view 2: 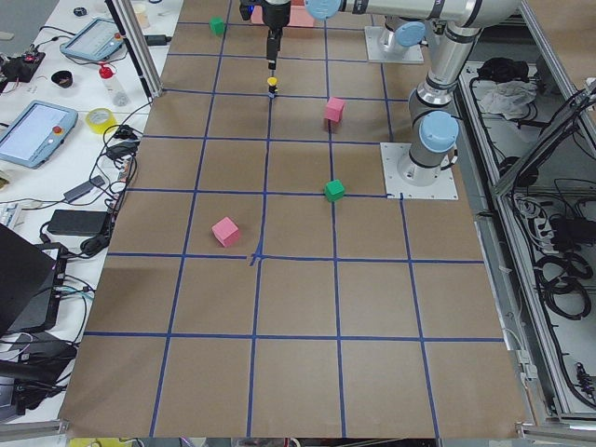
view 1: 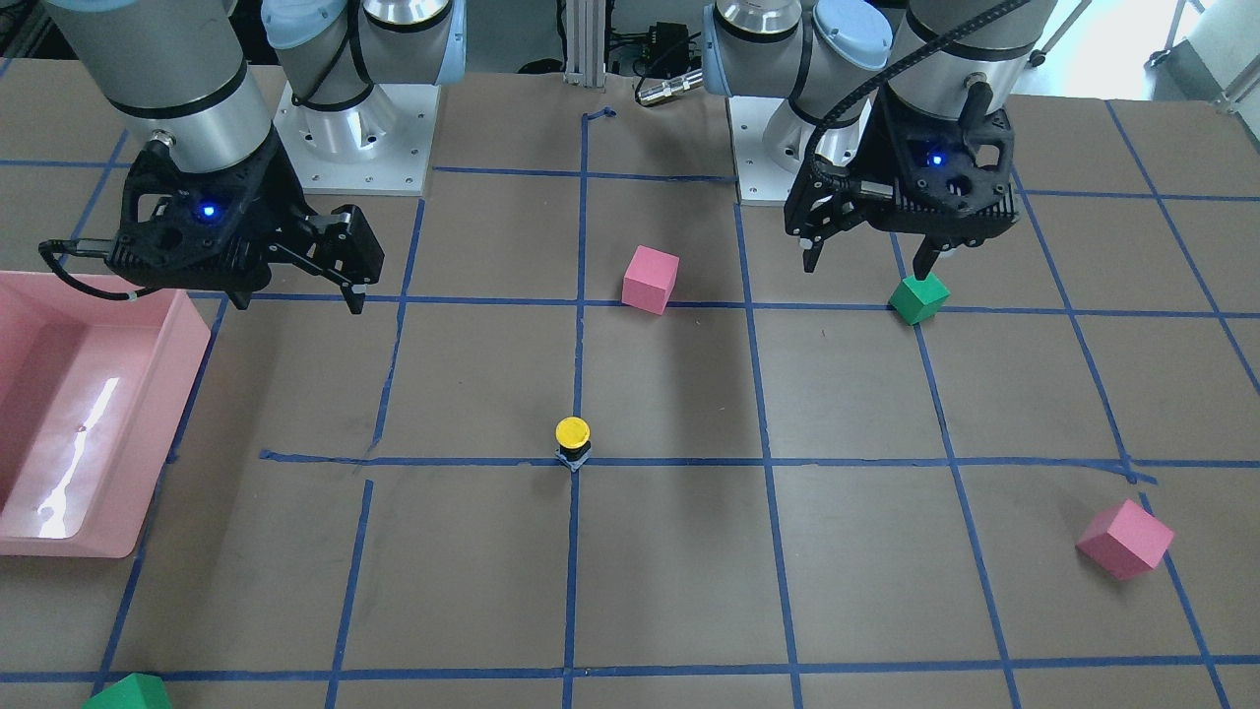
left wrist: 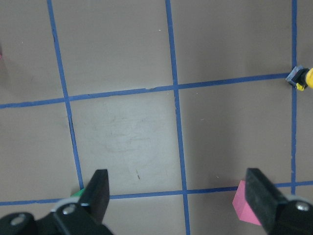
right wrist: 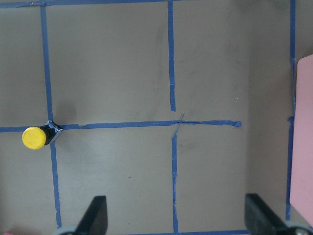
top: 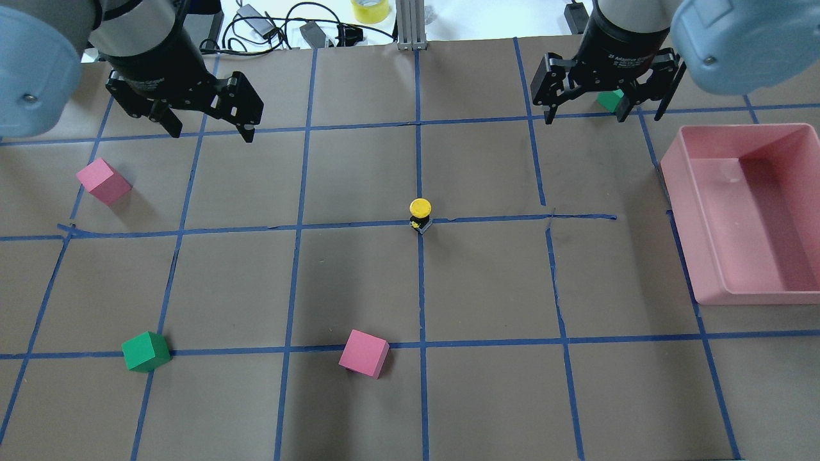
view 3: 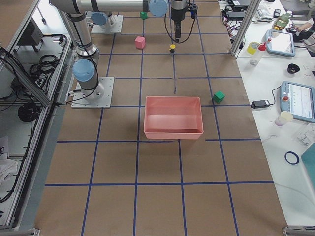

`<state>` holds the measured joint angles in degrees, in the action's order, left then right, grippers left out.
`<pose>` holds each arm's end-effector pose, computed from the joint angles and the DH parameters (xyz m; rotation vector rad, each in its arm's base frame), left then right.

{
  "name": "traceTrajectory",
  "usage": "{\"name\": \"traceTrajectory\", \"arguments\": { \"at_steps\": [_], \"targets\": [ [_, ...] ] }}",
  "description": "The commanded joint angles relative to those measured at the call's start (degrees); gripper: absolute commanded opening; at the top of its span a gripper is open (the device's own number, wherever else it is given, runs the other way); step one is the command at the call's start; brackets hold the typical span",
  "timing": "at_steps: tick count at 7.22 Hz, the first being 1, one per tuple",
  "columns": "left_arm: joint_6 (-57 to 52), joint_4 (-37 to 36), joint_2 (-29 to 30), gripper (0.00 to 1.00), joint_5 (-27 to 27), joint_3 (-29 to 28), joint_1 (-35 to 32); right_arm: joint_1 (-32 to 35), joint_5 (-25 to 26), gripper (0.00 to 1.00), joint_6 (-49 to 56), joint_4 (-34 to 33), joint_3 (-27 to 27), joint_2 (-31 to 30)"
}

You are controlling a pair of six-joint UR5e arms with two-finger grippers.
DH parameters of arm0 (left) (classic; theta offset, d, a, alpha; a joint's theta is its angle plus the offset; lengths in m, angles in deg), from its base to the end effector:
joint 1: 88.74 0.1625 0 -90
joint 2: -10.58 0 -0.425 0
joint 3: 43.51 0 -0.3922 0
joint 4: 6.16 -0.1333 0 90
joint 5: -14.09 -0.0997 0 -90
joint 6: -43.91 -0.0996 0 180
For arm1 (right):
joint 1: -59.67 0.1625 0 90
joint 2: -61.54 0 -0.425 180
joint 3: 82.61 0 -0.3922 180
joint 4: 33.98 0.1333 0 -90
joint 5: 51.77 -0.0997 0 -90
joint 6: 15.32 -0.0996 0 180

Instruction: Align button upright

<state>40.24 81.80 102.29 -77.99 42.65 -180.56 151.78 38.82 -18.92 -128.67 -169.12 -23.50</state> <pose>-0.1459 -0.5069 0.5099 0.1465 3.0987 -0.1120 0.1518 -0.5287 0.4820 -0.0412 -3.1326 0.0887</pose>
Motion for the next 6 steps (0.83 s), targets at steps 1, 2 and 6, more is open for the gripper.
{"name": "traceTrajectory", "arguments": {
  "at_steps": [1,2,6],
  "targets": [
    [-0.03,-0.68,0.58,1.00,1.03,0.14,-0.82,0.00,0.02,1.00,0.00,-0.06,-0.15,-0.03],
    [-0.29,-3.73,0.41,1.00,0.94,1.36,-0.73,0.00,0.11,1.00,0.09,0.03,-0.24,0.05],
    [0.06,-6.75,-1.17,1.00,1.12,4.62,-0.73,0.00,0.20,1.00,0.27,-0.06,-0.32,0.05]
  ]
}}
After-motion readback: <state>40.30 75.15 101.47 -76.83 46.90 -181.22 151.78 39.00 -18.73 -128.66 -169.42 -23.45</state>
